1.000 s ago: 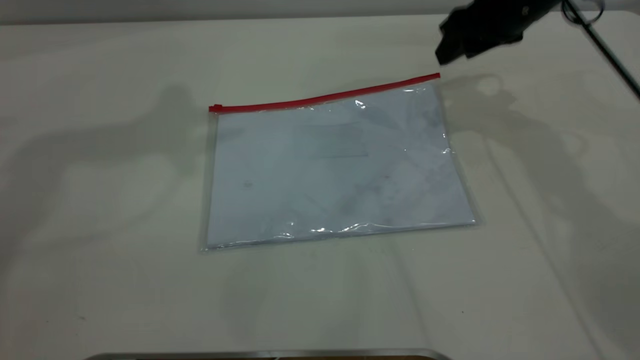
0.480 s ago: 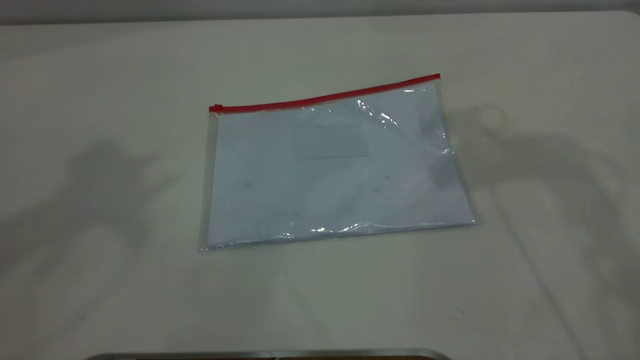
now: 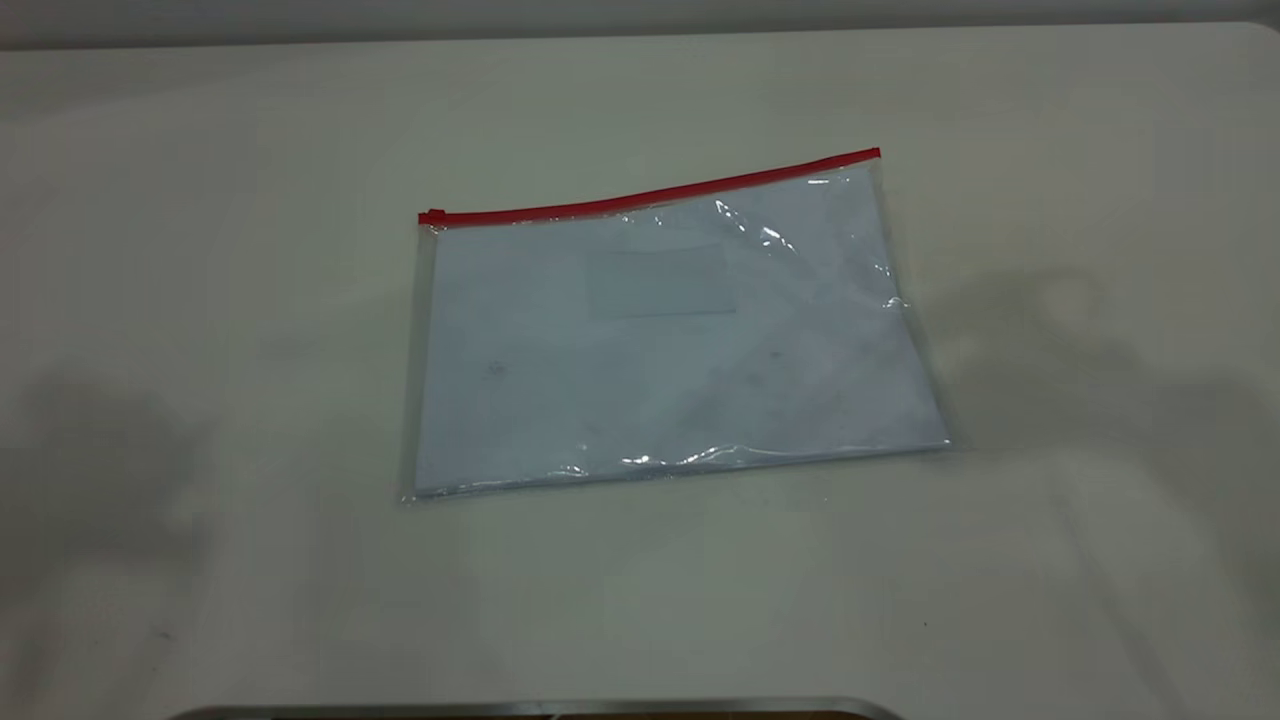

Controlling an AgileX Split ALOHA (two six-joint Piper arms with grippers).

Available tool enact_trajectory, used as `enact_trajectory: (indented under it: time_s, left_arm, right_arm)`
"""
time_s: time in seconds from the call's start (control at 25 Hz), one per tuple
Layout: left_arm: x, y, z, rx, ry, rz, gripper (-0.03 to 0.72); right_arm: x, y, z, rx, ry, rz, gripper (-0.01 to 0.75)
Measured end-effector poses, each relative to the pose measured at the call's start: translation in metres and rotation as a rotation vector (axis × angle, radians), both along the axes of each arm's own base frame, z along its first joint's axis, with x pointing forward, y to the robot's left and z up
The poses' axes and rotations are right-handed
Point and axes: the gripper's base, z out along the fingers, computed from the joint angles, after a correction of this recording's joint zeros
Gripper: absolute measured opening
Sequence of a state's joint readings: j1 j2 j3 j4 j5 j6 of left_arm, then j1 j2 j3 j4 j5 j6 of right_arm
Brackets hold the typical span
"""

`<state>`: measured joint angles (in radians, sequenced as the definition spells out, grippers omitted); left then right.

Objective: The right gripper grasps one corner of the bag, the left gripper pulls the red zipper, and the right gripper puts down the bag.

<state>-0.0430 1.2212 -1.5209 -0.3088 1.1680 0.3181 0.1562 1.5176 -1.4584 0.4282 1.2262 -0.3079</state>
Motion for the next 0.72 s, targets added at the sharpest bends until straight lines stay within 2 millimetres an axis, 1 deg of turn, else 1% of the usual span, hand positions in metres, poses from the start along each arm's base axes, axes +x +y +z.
enact_trajectory:
  time_s: [0.08,0.16,0.28,0.32,0.44,0.52,0.6,0.68,0.72]
  left_arm:
    - [-0.008,0.003,-0.017,0.019,0.055,0.029,0.468]
    - [-0.015,0.005,-0.036,0.029,0.118,0.059,0.468]
    - [-0.026,0.008,-0.070,0.043,0.233,0.096,0.468]
    - [-0.031,0.009,-0.083,0.052,0.274,0.103,0.468]
    - [-0.046,0.011,-0.118,0.072,0.387,0.120,0.468]
    - [-0.058,0.012,-0.139,0.077,0.454,0.125,0.468]
    - [-0.070,0.012,-0.154,0.080,0.497,0.128,0.468]
    - [-0.082,0.013,-0.167,0.083,0.524,0.130,0.468]
    - [-0.088,0.013,-0.174,0.085,0.528,0.132,0.468]
  right_arm:
    - [-0.017,-0.008,0.015,-0.037,-0.041,-0.053,0.396]
    - [-0.040,-0.017,0.026,-0.076,-0.080,-0.100,0.396]
    - [-0.077,-0.030,0.027,-0.139,-0.105,-0.149,0.396]
    - [-0.091,-0.034,0.022,-0.157,-0.106,-0.155,0.396]
    - [-0.127,-0.044,0.000,-0.216,-0.087,-0.165,0.397]
    - [-0.148,-0.050,-0.021,-0.243,-0.046,-0.186,0.404]
    - [-0.166,-0.054,-0.040,-0.254,-0.008,-0.213,0.414]
    - [-0.180,-0.057,-0.063,-0.260,0.040,-0.249,0.416]
    - [-0.185,-0.059,-0.071,-0.261,0.037,-0.270,0.416]
